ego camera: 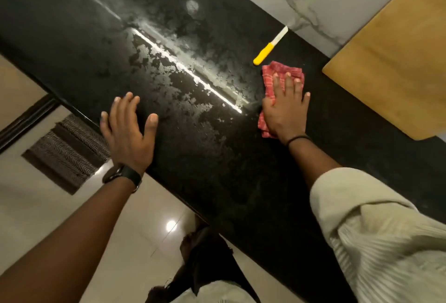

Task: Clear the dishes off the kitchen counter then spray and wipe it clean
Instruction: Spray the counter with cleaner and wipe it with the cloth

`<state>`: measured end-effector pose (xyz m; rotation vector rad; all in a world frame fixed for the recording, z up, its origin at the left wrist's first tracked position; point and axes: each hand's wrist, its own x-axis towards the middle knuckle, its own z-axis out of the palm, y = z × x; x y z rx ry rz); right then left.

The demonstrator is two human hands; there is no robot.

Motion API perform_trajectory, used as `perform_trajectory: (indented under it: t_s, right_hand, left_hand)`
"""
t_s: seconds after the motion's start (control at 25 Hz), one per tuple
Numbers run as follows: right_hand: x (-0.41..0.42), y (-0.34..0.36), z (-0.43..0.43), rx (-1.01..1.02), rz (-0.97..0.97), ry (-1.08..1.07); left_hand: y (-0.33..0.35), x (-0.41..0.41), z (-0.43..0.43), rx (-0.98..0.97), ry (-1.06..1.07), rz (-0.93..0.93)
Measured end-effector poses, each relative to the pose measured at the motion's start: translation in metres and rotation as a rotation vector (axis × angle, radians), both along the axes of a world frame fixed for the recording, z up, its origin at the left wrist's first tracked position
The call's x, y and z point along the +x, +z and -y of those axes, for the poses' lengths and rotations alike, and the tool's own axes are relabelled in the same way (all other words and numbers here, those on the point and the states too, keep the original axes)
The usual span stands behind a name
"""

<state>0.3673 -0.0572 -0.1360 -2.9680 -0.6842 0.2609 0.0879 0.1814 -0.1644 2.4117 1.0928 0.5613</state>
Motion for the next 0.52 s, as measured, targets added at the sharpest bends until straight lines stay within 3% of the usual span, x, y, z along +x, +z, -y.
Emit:
perform_trajectory:
  t_s: [0.28,0.44,0.52]
  right_hand:
    - [-0.136,-0.002,-0.139,0.064,-0.059,0.436]
    - [-0.196,-0.003,-0.106,0.045,-0.092,0.773]
    - [-0.176,-0.006,-0.078,0.042,-0.046,0.774]
  left_hand:
    - [0.003,0.000,-0.003,-0.036,-0.007,0.014]
    - [0.012,-0.007,-0.021,-0.086,-0.038,0.151]
    - [0.017,-0.009,-0.046,-0.061,-0.034,0.123]
